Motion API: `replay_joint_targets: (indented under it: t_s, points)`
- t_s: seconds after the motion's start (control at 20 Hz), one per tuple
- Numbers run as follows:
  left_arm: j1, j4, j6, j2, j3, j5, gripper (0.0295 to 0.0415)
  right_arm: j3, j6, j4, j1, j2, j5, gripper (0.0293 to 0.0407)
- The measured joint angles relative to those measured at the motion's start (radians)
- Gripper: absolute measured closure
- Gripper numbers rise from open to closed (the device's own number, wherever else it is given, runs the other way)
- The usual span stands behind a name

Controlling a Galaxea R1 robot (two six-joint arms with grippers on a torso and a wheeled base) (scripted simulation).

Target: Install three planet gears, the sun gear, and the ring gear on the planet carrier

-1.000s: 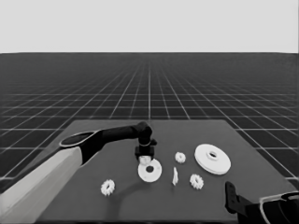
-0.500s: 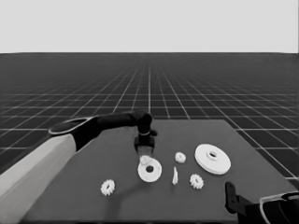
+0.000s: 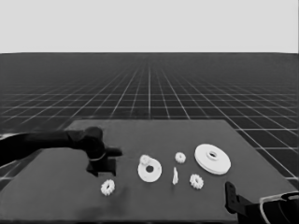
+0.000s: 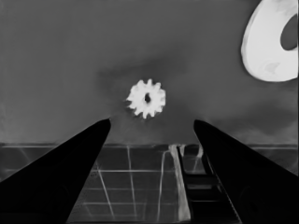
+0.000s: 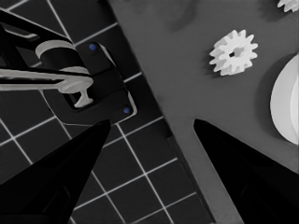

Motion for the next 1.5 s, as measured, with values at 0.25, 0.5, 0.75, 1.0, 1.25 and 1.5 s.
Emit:
replay_joint_targets:
  t_s: [0.25,0.5,0.75,1.0,1.25,1.5]
  points:
    - [0.100,0.106,0.033,-0.014,-0.018,-0.021,0.0326,0.000,0.000,0.000,0.000,0.000,0.000,0.0315]
    - [0.235,0.228,0.084,0.013,-0.111,-0.070,0.0326,0.000,0.000,0.000,0.000,0.000,0.000,0.0315]
    - [0.243,0.235,0.088,0.016,-0.119,-0.074,0.0361,0.000,0.000,0.000,0.000,0.000,0.000,0.0315]
    - [0.242,0.236,0.088,0.016,-0.119,-0.074,0.0398,0.000,0.000,0.000,0.000,0.000,0.000,0.0315]
    - [0.165,0.154,0.049,-0.009,-0.043,-0.033,0.0398,0.000,0.000,0.000,0.000,0.000,0.000,0.0315]
    - [0.013,0.014,0.011,-0.026,0.019,-0.003,0.0398,0.000,0.000,0.000,0.000,0.000,0.000,0.0315]
